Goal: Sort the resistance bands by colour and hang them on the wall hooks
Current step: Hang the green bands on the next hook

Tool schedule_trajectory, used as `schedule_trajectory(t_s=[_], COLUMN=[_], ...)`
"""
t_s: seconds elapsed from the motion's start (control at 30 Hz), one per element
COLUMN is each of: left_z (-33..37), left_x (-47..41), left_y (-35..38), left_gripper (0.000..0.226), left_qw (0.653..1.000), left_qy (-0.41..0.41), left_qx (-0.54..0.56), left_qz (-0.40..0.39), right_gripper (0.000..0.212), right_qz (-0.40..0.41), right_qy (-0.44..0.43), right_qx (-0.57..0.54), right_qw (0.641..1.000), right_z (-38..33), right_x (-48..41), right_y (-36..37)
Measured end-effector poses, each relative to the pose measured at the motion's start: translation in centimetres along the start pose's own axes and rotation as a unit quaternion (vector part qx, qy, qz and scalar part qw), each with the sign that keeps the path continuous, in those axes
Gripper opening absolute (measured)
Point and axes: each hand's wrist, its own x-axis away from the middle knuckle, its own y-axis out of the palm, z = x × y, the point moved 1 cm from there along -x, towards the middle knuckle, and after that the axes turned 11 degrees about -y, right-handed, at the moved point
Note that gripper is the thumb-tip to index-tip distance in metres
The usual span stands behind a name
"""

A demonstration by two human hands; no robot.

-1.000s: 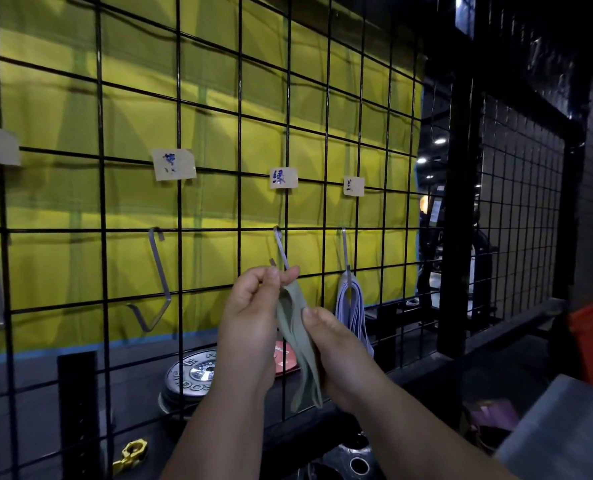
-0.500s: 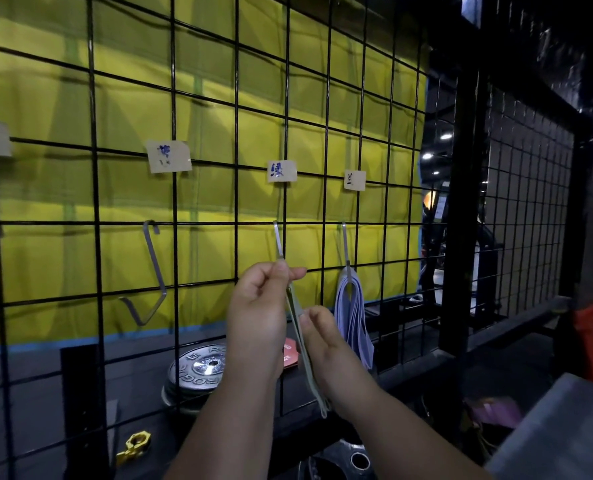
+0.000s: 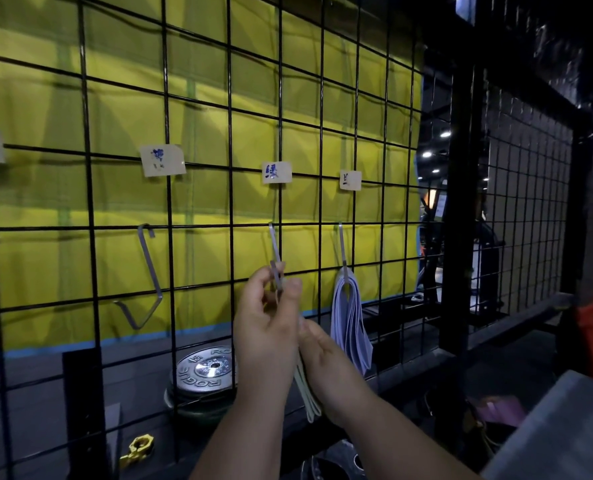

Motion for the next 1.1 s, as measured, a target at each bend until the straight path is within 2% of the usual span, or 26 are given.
schedule_trajectory(t_s=[0.07,0.17,0.27,0.4,0.5,0.53,0.63,0.77,0.9,1.1], left_z=[-1.3,-3.0,-3.8,-3.8,-4.3,-4.6,-5.8,-7.5,-8.1,-9.4], left_x=[0.7,1.6,2.0,2.2,2.3,2.5,3.3,3.7,3.6,4.6], left_y=[-0.2,-0.3,-0.1,0.2,0.1,0.0,-0.2,-0.4,-0.1,-0.2], left_gripper=[0.038,0.047,0.046,0.029,0.036,0.035,0.03,0.02,0.038,0.04], left_qw=[0.999,0.994,0.99,0.99,0.99,0.99,0.985,0.983,0.983,0.983], left_qy=[0.002,0.005,0.025,0.037,0.049,0.049,0.053,0.026,0.029,0.0], left_qx=[-0.05,-0.107,-0.134,-0.127,-0.126,-0.124,-0.158,-0.175,-0.175,-0.184], left_qz=[0.021,0.038,0.042,0.042,0.044,0.042,0.043,0.041,0.041,0.023], right_gripper=[0.044,0.04,0.035,0.038,0.04,0.041,0.03,0.016,0.034,0.03], right_qz=[-0.006,-0.014,-0.023,-0.025,-0.049,-0.058,-0.049,-0.029,-0.013,-0.012], right_qy=[0.005,0.013,0.012,0.01,0.009,-0.001,0.03,0.014,0.004,-0.011], right_qx=[-0.009,0.001,0.015,-0.005,-0.052,-0.033,-0.009,0.043,0.006,0.059], right_qw=[1.0,1.0,1.0,1.0,0.997,0.998,0.998,0.999,1.0,0.998], right_z=[-0.1,-0.2,0.1,1.1,1.8,1.8,2.2,3.5,3.6,4.2], right_x=[0.1,0.3,0.8,1.1,1.7,2.0,3.1,3.7,3.5,3.6], right_y=[-0.1,-0.2,-0.2,0.0,0.0,0.0,-0.2,-0.7,-0.6,-1.5])
